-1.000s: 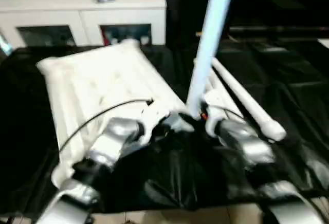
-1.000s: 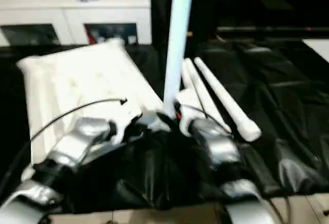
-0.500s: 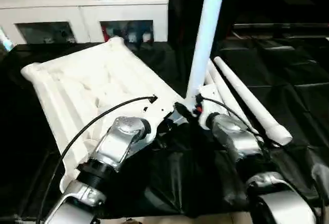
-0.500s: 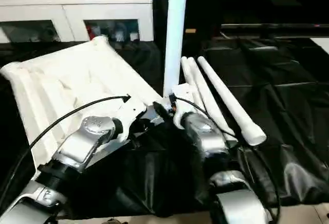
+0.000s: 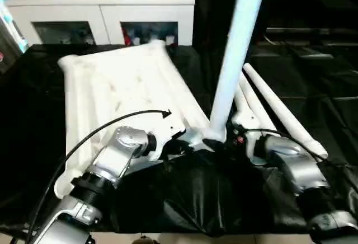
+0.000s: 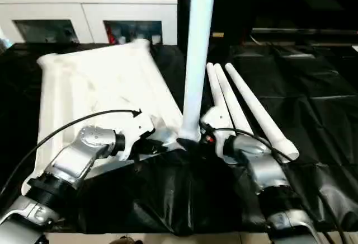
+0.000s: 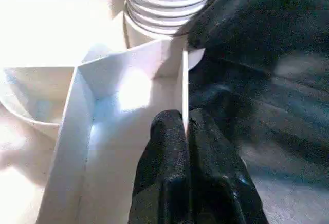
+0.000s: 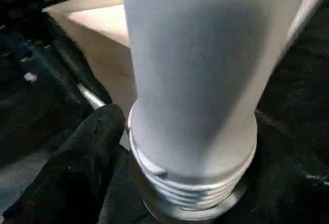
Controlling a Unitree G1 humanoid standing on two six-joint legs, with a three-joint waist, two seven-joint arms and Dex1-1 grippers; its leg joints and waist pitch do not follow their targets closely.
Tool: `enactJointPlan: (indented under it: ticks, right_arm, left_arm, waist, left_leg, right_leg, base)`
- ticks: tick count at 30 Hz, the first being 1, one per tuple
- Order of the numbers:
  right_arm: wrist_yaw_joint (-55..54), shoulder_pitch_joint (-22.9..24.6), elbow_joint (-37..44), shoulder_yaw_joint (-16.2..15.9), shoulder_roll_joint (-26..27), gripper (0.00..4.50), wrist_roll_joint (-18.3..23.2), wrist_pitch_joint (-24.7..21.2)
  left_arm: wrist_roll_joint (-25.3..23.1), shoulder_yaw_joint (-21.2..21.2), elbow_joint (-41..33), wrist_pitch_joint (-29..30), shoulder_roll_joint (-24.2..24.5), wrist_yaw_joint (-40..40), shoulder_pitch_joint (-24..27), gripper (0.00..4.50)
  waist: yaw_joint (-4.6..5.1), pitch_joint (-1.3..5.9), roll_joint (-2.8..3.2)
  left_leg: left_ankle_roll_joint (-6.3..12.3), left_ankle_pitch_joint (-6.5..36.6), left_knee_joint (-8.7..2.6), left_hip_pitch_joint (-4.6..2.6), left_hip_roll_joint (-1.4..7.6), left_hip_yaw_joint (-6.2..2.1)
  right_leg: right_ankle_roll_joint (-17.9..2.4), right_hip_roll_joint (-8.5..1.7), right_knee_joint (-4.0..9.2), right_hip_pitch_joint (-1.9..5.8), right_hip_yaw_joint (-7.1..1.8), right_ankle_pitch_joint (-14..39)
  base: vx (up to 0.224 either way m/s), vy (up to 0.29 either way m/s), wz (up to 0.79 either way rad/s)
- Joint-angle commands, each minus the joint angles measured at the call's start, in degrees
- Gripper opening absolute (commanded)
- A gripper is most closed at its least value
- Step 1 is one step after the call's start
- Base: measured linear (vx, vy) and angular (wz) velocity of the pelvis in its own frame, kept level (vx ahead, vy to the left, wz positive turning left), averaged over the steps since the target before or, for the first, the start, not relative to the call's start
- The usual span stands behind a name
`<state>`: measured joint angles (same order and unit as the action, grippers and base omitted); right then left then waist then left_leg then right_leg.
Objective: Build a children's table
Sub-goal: Rotate leg to tighten
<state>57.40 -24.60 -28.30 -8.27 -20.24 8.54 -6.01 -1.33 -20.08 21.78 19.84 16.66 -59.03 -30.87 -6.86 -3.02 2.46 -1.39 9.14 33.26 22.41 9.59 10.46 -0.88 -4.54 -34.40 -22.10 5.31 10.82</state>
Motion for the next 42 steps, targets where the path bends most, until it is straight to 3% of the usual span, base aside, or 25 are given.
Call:
enactJointPlan:
  ticks: [1,6,7,9,16,20,22,23,25,27,31,32,33,34,37,42]
  right_arm:
    - [5.5,1.0,3.4,-3.7,0.1,3.36,1.3,-1.7]
    - [8.9,2.3,7.3,-4.9,-1.5,2.98,2.0,-4.3]
    - [9.6,2.5,8.1,-5.2,-1.7,2.90,2.2,-4.9]
    - [10.2,2.7,8.6,-5.7,-1.9,2.80,2.3,-5.6]
    - [8.4,3.0,8.5,-5.6,-0.3,2.75,1.8,-6.7]
    - [-2.2,0.9,2.5,-3.7,4.1,2.75,-1.7,-4.6]
    - [-11.7,-1.5,-3.3,-1.8,7.7,2.75,-3.5,-4.0]
    - [-16.6,-3.1,-6.5,-0.4,9.8,2.74,-3.5,-4.4]
    - [-23.6,-5.5,-10.9,1.8,12.9,2.74,-3.0,-4.3]
    - [-28.9,-7.7,-14.3,4.0,15.4,2.74,-2.0,-4.7]
    - [-36.4,-10.9,-19.2,6.0,18.5,2.74,-2.8,-2.7]
    - [-36.3,-11.1,-19.7,5.8,18.8,2.74,-3.2,-1.8]
    - [-35.3,-11.7,-21.3,5.9,19.6,3.30,-3.5,0.0]
    - [-35.6,-12.2,-22.3,6.1,20.0,3.44,-3.7,0.6]
    - [-33.9,-12.3,-22.4,6.1,20.2,3.73,-3.2,1.3]
    - [-30.1,-11.7,-21.3,4.6,18.4,4.03,-3.9,3.3]
  left_arm:
    - [1.7,-0.7,-0.8,-2.1,0.2,-3.1,-2.3,0.00]
    - [2.6,-1.6,-0.7,-3.1,2.0,-7.9,-2.2,0.00]
    - [2.4,-1.9,-0.6,-3.3,2.4,-9.0,-2.1,0.00]
    - [2.3,-2.1,-0.5,-3.5,2.7,-9.4,-2.0,0.00]
    - [1.7,-1.2,0.2,-3.4,1.9,-6.7,-1.8,0.00]
    - [0.8,0.9,1.5,-1.9,-0.7,0.2,-2.3,0.00]
    - [0.1,2.4,1.9,-0.3,-2.8,5.3,-2.5,0.00]
    - [-0.2,3.2,1.8,0.8,-4.1,8.0,-2.5,0.00]
    - [-0.6,4.3,1.1,2.9,-6.1,12.4,-2.5,0.00]
    - [-1.1,5.0,0.2,4.4,-7.8,15.7,-2.3,0.00]
    - [-2.1,5.1,-2.3,5.9,-10.5,20.5,-1.5,0.00]
    - [-2.3,4.8,-2.7,5.7,-10.8,20.8,-1.3,0.00]
    - [-2.6,4.0,-3.6,5.6,-11.4,20.6,-0.6,0.00]
    - [-2.5,3.7,-4.0,5.8,-11.6,20.6,-0.4,0.00]
    - [-2.5,2.7,-4.8,5.9,-11.1,19.7,0.2,0.00]
    - [-1.3,1.7,-6.2,5.7,-9.2,15.8,1.1,0.00]
  waist:
    - [-0.10,3.79,-0.37]
    - [-0.68,3.93,-0.20]
    - [-0.74,3.89,-0.63]
    - [-0.97,3.84,-0.40]
    - [-1.10,3.79,-0.60]
    - [-0.65,3.51,-0.71]
    - [0.21,3.30,-0.82]
    - [1.32,3.14,-0.72]
    - [1.67,3.28,-0.69]
    - [2.41,3.19,-0.67]
    - [2.74,3.39,-0.62]
    - [2.75,3.43,-0.99]
    - [2.71,3.57,-0.93]
    - [2.72,3.58,-0.84]
    - [2.54,3.82,-0.87]
    - [1.65,4.15,-0.81]
  left_leg:
    - [2.60,15.4,-3.90,-1.38,4.30,-1.76]
    - [2.78,14.5,-3.83,-1.54,4.54,-1.69]
    - [2.82,14.4,-3.85,-1.45,4.48,-1.64]
    - [2.55,14.6,-3.82,-1.51,4.49,-1.66]
    - [1.87,15.2,-3.88,-1.57,4.47,-1.67]
    - [0.48,17.2,-4.06,-1.63,4.31,-1.85]
    - [-0.89,18.9,-4.31,-1.63,4.22,-2.06]
    - [-2.05,21.1,-4.48,-1.55,4.05,-2.41]
    - [-2.01,21.4,-4.40,-1.65,4.00,-2.42]
    - [-1.88,22.1,-4.42,-1.66,3.94,-2.47]
    - [-1.15,20.3,-4.27,-1.67,3.90,-2.14]
    - [-0.95,20.0,-4.25,-1.66,3.97,-2.05]
    - [-0.40,18.7,-4.12,-1.52,3.97,-1.95]
    - [0.25,17.3,-4.11,-1.22,3.97,-1.90]
    - [1.57,14.6,-3.80,-1.39,3.95,-1.62]
    - [3.83,9.4,-3.40,-1.10,3.97,-1.40]
  right_leg:
    - [-11.7,-5.12,4.45,2.30,-3.42,13.2]
    - [-12.3,-5.12,4.12,2.08,-3.47,11.2]
    - [-12.5,-5.12,4.09,2.16,-3.45,10.9]
    - [-12.4,-5.25,4.10,2.11,-3.47,12.0]
    - [-11.6,-5.35,4.29,2.00,-3.50,14.1]
    - [-10.8,-5.66,4.80,1.94,-3.43,18.6]
    - [-10.2,-5.57,4.92,1.88,-3.32,21.6]
    - [-9.6,-5.68,5.18,2.01,-3.05,24.5]
    - [-8.9,-5.69,5.34,1.98,-3.09,24.9]
    - [-9.0,-5.51,5.53,1.84,-3.11,24.2]
    - [-9.8,-5.37,5.37,1.68,-3.31,21.0]
    - [-9.9,-5.33,5.34,1.66,-3.32,20.3]
    - [-10.5,-5.42,5.03,1.81,-3.42,18.1]
    - [-10.9,-5.35,4.80,2.01,-3.41,16.1]
    - [-11.9,-5.28,4.46,1.99,-3.46,12.5]
    - [-13.2,-5.14,3.56,2.42,-3.32,6.0]
  base:
    - [0.000,0.000,0.00]
    - [0.000,0.000,0.00]
    - [0.000,0.000,0.00]
    - [0.000,0.000,0.00]
    - [0.000,0.000,0.00]
    - [0.000,0.000,0.00]
    - [0.000,0.000,0.00]
    - [0.000,0.000,0.00]
    - [0.000,0.000,0.00]
    - [0.000,0.000,0.00]
    - [0.000,0.000,0.00]
    - [0.000,0.000,0.00]
    - [0.000,0.000,0.00]
    - [0.000,0.000,0.00]
    - [0.000,0.000,0.00]
    - [0.000,0.000,0.00]
